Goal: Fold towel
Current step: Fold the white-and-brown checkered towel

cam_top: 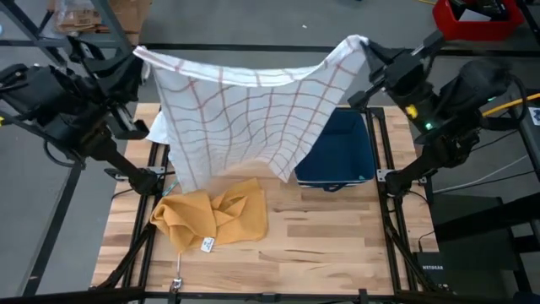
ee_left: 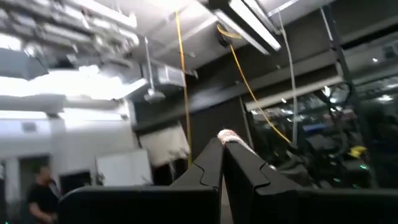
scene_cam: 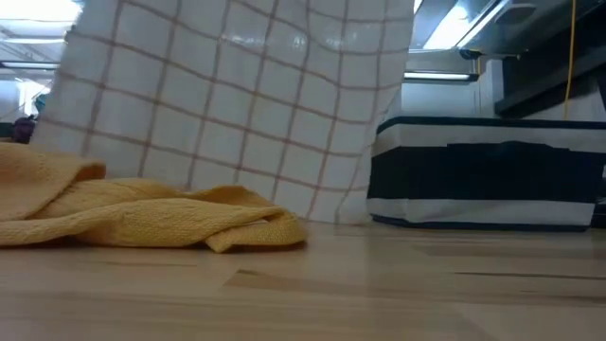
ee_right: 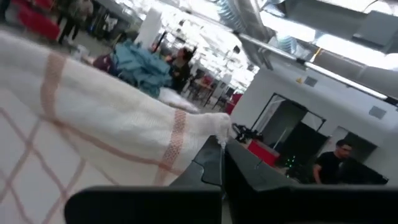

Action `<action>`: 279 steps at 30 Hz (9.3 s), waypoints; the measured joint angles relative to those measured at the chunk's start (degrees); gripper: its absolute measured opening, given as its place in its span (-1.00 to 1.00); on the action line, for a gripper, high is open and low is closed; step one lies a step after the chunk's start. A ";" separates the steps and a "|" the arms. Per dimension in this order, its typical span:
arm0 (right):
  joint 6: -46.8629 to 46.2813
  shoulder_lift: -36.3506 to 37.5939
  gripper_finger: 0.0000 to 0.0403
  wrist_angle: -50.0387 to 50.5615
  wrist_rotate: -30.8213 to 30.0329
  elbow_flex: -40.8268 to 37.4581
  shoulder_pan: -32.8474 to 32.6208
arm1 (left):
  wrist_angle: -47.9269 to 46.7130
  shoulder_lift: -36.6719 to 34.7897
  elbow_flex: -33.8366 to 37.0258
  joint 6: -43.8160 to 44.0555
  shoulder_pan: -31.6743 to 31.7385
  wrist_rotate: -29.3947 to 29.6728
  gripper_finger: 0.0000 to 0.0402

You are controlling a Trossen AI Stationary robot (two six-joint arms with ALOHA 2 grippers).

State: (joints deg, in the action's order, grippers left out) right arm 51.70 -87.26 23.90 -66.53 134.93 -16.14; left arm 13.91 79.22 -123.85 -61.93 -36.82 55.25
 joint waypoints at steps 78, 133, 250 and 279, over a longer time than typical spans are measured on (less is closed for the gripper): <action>-61.00 4.17 -0.97 -2.18 86.72 -0.04 0.00 | 10.67 8.85 0.02 -10.29 -29.66 -36.78 -1.00; -45.39 -1.13 -0.97 37.32 49.52 -0.04 7.21 | 18.65 11.25 0.02 -38.01 -19.51 16.56 -1.00; -73.10 -7.33 -0.97 32.09 63.93 -0.02 -30.57 | 17.80 23.71 8.00 40.54 -44.28 19.46 -1.00; -73.92 -15.77 -0.97 16.46 36.93 -0.02 -44.24 | -9.46 26.65 8.09 78.43 -34.01 7.33 -1.00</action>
State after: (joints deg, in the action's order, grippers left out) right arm -22.23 -103.02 40.36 -29.61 134.91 -60.38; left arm 4.45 105.87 -115.77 16.50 -70.83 62.58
